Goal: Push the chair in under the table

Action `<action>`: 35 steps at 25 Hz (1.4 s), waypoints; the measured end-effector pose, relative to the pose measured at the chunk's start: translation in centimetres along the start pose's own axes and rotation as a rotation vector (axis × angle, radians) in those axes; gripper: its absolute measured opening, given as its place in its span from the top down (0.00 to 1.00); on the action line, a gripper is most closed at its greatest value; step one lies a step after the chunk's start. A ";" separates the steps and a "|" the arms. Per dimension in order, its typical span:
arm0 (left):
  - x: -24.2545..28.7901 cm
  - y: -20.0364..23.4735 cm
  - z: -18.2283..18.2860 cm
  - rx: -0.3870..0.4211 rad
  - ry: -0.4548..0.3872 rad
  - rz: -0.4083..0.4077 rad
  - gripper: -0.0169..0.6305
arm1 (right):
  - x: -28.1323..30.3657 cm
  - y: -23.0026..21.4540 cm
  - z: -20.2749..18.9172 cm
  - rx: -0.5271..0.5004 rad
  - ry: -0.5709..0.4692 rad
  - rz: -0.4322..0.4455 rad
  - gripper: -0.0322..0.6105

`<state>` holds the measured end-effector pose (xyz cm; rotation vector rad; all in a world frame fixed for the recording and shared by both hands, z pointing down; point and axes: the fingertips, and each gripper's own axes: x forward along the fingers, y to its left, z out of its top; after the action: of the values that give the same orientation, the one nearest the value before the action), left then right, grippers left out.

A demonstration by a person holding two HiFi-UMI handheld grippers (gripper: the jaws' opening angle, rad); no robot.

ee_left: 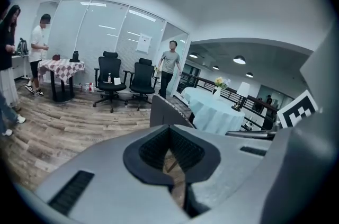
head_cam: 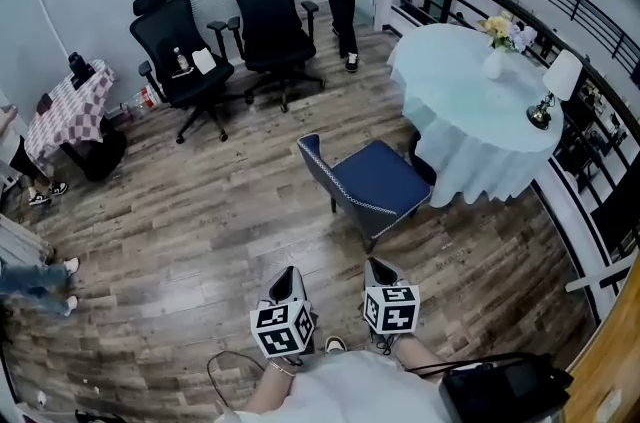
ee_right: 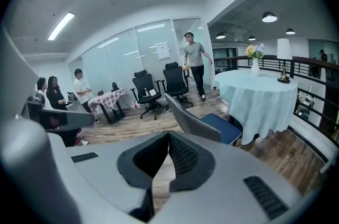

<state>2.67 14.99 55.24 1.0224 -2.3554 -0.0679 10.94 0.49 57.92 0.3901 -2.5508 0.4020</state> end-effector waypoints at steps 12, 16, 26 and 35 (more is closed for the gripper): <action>4.3 -0.5 2.5 0.065 0.032 -0.067 0.97 | 2.5 -3.2 0.3 0.088 0.021 -0.072 0.92; 6.8 0.5 2.9 0.069 0.055 -0.082 0.97 | 4.3 -3.1 1.4 0.086 0.012 -0.084 0.92; 16.4 1.6 9.1 0.193 0.074 -0.219 0.97 | 10.7 -5.4 5.8 0.191 -0.028 -0.230 0.92; 22.9 3.9 13.0 0.237 0.131 -0.327 0.97 | 17.3 -5.3 9.9 0.235 -0.023 -0.304 0.92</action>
<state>-19.21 -0.14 56.25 1.4733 -2.0933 0.1543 -5.86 -11.20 60.19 0.8602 -2.4185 0.5832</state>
